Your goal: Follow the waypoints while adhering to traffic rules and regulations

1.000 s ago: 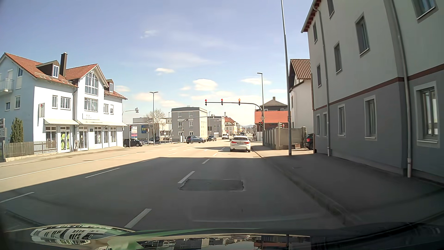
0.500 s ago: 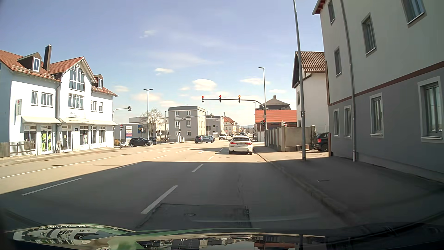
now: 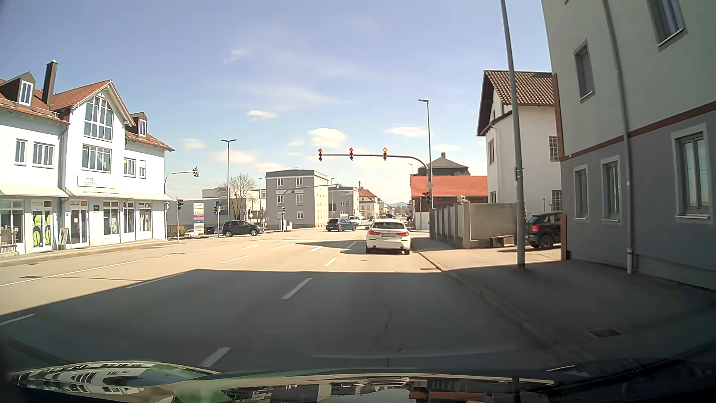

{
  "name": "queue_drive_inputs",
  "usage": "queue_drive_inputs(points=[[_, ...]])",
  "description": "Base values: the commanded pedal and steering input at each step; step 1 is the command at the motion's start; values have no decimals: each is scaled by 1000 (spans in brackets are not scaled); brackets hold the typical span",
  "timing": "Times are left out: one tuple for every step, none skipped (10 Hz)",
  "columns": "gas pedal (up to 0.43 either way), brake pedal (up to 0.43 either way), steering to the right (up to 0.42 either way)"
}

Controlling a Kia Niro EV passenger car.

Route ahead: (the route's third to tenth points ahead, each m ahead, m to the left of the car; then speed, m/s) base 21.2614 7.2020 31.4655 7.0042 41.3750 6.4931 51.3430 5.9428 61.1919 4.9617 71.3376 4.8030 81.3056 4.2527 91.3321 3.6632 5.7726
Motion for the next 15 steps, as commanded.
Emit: queue_drive_inputs(points=[[0, 195, 10], [0, 195, 15], [0, 195, 20], [0, 195, 19], [0, 195, 17], [0, 201, 15], [0, 207, 12], [0, 213, 11], [0, 213, 8], [0, 220, 5], [0, 220, 4], [0, 220, 4], [0, 220, 4], [0, 220, 5], [0, 189, 4]])
